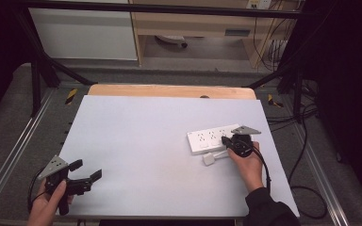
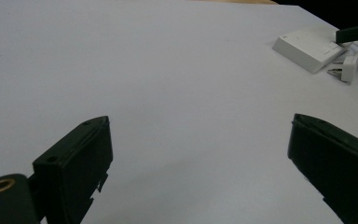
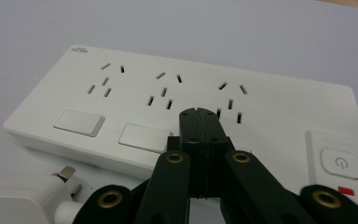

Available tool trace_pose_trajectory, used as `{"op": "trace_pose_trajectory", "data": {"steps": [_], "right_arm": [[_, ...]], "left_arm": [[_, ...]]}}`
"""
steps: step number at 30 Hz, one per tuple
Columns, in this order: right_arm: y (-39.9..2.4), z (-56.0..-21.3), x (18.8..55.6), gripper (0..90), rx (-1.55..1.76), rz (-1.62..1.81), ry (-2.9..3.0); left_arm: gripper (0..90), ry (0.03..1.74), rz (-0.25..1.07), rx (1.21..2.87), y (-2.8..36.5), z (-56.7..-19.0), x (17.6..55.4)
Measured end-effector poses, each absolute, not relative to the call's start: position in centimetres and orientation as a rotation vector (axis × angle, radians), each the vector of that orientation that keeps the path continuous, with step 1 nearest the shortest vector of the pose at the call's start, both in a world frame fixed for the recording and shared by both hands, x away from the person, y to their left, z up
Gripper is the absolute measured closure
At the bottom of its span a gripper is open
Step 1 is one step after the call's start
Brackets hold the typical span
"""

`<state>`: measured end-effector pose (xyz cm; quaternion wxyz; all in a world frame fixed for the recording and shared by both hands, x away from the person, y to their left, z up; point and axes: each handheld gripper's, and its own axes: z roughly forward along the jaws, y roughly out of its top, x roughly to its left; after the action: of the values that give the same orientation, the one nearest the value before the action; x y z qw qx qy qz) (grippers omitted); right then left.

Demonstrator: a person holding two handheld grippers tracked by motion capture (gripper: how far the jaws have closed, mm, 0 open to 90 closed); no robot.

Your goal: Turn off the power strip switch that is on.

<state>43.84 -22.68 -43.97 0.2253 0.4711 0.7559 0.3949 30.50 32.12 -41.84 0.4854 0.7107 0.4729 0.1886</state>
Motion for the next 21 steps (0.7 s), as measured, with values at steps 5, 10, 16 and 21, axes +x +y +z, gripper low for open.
{"op": "trace_pose_trajectory", "data": {"steps": [5,10,16,21], "right_arm": [[-22.59,-43.82,43.82,90.0,1.297,1.096,2.080],[-22.53,-43.72,43.75,90.0,1.296,1.102,2.078],[-22.60,-43.57,43.74,90.0,1.293,1.105,2.077],[-22.65,-43.37,43.75,89.6,1.293,1.115,2.066]], "left_arm": [[6.4,1.150,0.458,1.730,32.11,-41.83,30.49],[6.4,1.150,0.458,1.730,32.11,-41.83,30.48],[6.4,1.150,0.458,1.730,32.11,-41.83,30.49],[6.4,1.150,0.458,1.730,32.11,-41.83,30.48]]}}
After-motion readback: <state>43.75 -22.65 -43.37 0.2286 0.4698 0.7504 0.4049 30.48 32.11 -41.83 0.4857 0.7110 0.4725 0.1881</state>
